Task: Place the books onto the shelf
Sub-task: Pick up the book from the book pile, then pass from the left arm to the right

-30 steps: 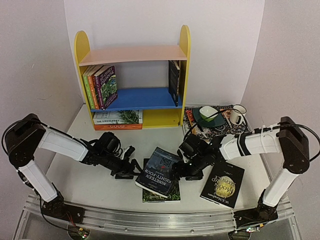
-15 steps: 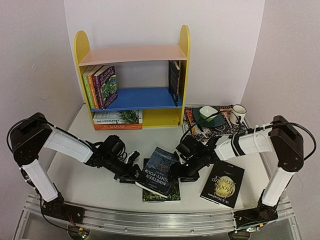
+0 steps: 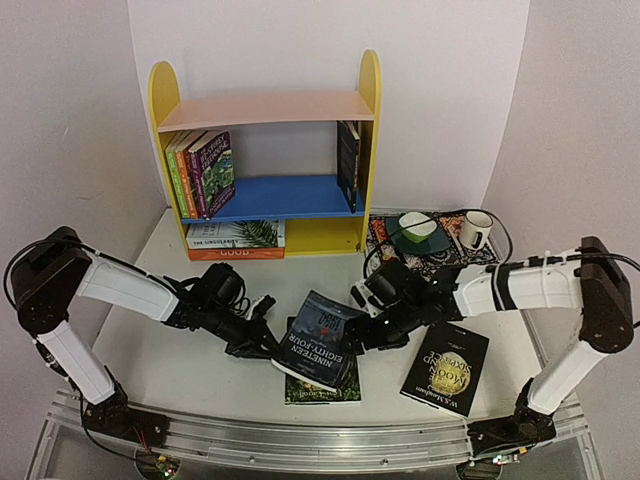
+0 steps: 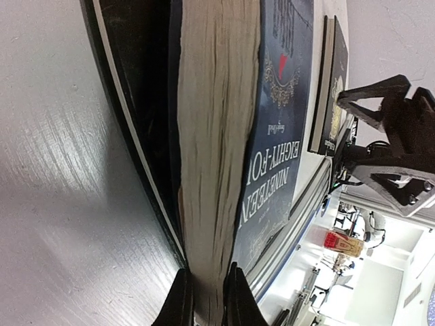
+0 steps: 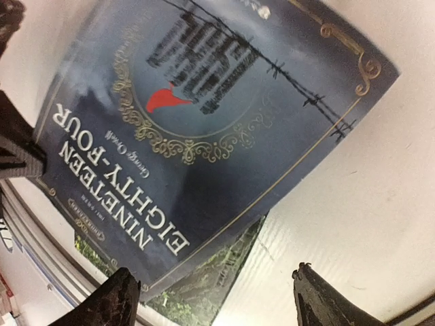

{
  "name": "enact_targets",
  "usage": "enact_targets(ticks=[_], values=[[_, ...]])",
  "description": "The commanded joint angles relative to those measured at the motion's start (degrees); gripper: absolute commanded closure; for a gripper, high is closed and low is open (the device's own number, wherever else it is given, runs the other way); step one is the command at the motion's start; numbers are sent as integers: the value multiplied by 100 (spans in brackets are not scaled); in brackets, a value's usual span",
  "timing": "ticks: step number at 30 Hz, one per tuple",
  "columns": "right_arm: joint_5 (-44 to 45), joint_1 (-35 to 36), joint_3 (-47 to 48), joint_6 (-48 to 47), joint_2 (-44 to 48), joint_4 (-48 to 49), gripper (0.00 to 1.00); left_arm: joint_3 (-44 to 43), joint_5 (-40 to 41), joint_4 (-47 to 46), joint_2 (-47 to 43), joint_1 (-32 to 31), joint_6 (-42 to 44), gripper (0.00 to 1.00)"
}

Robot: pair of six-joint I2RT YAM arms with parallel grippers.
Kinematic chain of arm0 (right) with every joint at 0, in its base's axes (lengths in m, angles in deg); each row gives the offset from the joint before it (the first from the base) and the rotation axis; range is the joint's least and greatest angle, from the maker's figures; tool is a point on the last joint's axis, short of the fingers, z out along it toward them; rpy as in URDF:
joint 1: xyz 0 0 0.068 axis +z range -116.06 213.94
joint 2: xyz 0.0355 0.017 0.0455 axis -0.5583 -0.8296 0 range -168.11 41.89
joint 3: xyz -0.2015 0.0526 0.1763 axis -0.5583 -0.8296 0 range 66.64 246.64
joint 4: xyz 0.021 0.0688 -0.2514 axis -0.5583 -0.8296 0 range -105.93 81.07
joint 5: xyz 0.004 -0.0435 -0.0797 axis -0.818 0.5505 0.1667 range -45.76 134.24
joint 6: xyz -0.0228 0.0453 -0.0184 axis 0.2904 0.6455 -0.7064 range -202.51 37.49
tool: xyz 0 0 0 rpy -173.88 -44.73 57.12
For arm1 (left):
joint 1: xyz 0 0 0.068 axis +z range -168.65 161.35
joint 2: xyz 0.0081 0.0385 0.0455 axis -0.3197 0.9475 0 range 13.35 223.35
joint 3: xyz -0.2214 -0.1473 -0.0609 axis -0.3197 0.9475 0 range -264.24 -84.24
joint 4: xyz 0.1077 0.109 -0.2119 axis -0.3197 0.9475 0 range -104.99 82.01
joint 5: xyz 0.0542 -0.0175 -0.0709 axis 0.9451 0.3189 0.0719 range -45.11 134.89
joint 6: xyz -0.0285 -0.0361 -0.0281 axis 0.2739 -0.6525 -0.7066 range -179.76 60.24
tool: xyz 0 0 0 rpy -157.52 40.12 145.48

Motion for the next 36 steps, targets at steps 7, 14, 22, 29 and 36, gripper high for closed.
enact_targets(ticks=[7,14,22,29,36], values=[[1028,-5,30,-3641,1788,-260,8,-224,-684,24,-1104,292,-443,100],[-90,-7,-367,-5607,1980,735,2,-388,-951,61,-1684,450,-885,100],[-213,127,-1360,-7696,2168,2886,2,-429,-945,62,-2306,494,-1631,100],[-643,144,-1300,-8717,2044,2848,5,-595,-1154,62,-2704,503,-2059,100],[-409,187,-1219,-9381,1754,3373,8,-746,-1485,62,-3110,506,-2334,98]])
